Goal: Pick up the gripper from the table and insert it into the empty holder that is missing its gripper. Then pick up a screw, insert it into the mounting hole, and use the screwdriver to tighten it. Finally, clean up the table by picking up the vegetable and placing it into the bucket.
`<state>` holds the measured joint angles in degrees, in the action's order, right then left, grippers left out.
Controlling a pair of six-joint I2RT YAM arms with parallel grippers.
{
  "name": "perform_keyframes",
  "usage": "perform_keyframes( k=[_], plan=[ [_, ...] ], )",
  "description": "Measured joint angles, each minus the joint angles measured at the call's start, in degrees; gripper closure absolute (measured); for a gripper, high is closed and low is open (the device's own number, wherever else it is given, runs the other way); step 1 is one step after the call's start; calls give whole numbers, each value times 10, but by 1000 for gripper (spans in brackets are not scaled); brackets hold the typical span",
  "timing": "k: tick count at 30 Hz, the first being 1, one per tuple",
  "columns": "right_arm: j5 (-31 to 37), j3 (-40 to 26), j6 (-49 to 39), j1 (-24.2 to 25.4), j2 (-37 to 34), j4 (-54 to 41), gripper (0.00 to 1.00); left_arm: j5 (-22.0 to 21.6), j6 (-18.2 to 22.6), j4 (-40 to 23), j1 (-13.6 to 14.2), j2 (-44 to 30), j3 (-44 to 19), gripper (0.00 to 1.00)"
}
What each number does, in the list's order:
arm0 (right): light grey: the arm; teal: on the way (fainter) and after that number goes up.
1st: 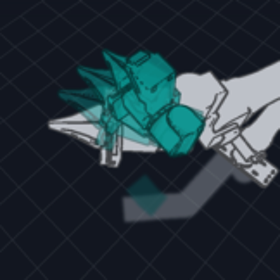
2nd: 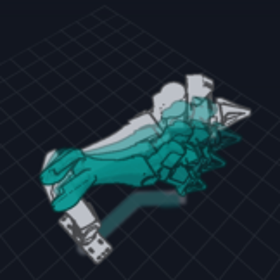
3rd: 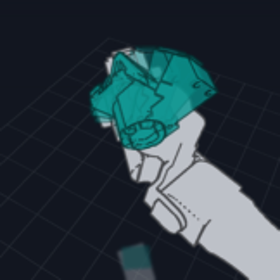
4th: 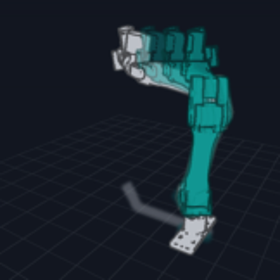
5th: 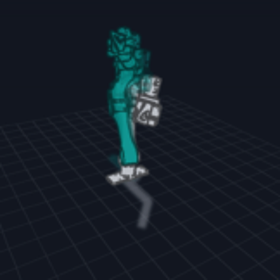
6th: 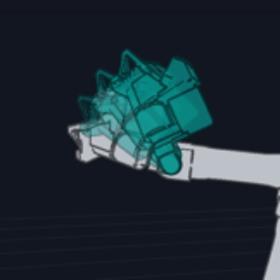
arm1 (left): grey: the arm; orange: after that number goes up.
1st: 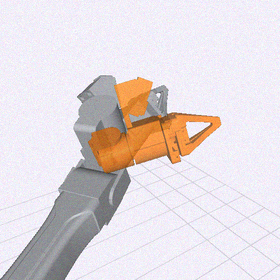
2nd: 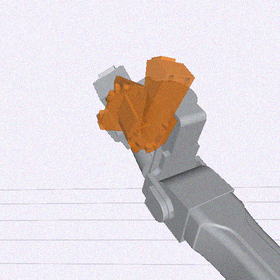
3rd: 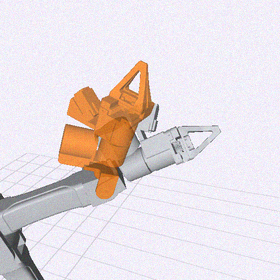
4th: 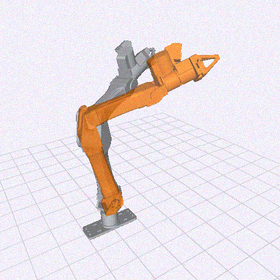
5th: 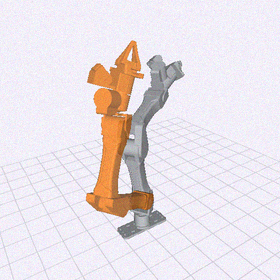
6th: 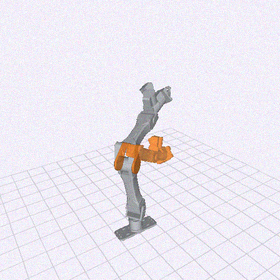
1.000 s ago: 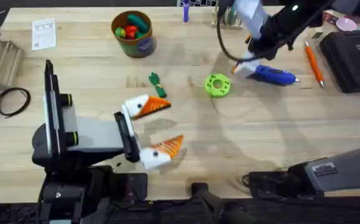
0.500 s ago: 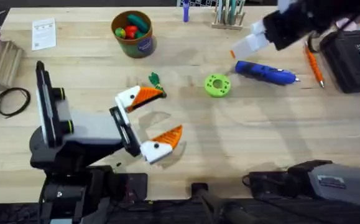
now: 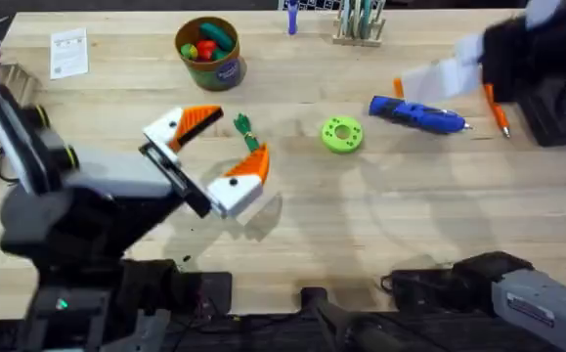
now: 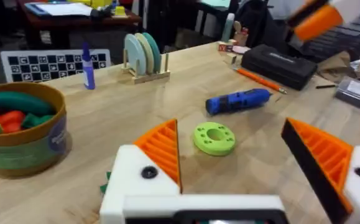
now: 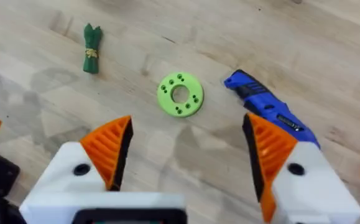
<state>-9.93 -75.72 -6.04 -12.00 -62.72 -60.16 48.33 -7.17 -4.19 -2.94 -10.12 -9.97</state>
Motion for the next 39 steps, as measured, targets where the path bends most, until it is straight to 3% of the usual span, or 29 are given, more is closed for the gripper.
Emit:
perform_keyframes(
  k=[5,9,13,18,23,26,30,35,39],
  plan=[
    [0,81,45,19,44,4,12,-21,46,-55,0,-125,-82,15],
    [0,141,73,39,107,11,12,-70,102,-165,0,-241,-174,15],
    [0,196,92,72,188,12,12,-132,132,-244,-3,-339,-260,15],
    [0,242,102,113,243,12,12,-185,146,-265,-11,-416,-328,15],
    [0,257,106,134,248,11,11,-220,147,-279,-11,-448,-338,15],
    [0,257,106,134,248,12,11,-275,135,-323,5,-466,-361,15],
    [0,257,106,134,248,13,10,-376,96,-392,79,-504,-435,15],
    [0,258,106,134,248,18,9,-474,-3,-469,177,-577,-520,15],
    [0,258,106,134,248,27,10,-506,-113,-500,214,-658,-556,15]
  ],
)
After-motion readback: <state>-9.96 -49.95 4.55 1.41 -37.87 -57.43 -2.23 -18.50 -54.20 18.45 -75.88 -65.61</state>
